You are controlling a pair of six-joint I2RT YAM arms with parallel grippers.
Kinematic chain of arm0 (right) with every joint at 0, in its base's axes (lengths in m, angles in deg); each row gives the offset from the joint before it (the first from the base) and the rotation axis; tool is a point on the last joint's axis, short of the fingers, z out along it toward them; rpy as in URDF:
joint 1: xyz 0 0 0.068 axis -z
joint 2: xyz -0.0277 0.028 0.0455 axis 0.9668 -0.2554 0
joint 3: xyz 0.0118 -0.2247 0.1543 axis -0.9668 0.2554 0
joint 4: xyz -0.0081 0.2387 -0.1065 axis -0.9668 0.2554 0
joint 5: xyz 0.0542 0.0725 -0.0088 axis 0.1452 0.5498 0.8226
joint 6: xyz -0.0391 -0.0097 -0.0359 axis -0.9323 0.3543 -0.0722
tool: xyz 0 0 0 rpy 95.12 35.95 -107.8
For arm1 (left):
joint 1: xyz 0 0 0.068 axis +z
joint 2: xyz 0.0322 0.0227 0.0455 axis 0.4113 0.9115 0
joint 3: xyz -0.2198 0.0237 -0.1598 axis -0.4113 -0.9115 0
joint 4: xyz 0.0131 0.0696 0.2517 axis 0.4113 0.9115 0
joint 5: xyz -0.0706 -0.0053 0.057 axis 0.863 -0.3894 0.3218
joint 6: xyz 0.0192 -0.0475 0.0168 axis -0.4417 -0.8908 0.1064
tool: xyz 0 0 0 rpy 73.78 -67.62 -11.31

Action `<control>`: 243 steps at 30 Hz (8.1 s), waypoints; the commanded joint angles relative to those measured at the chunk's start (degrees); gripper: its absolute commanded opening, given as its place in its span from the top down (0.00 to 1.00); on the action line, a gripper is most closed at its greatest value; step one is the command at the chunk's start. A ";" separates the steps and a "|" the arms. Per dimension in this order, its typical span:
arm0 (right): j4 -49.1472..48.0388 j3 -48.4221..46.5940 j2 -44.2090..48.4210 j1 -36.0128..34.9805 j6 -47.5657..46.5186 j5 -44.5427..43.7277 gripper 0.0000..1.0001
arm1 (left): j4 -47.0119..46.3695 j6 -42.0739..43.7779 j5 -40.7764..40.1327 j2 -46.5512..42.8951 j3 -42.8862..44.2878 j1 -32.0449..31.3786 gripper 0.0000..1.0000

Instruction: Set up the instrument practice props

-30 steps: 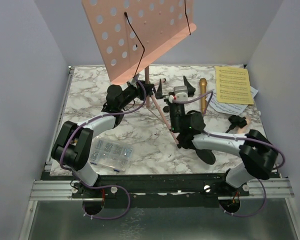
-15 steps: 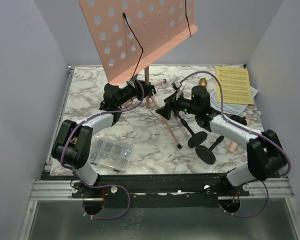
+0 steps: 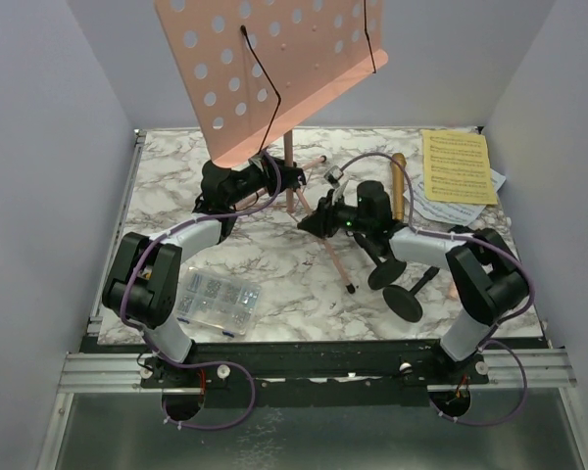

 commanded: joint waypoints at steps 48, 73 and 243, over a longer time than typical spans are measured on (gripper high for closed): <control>-16.67 21.68 28.28 -8.60 -14.99 -8.52 0.00 | -0.25 -11.98 4.09 -1.29 0.54 1.44 1.00; -35.50 5.72 -4.78 -5.33 -81.92 -13.98 0.15 | -0.45 -13.28 5.11 -1.29 1.02 1.56 1.00; 30.99 -25.73 -5.57 2.92 41.88 -6.06 1.00 | -4.50 -18.14 6.01 -0.75 0.93 2.12 1.00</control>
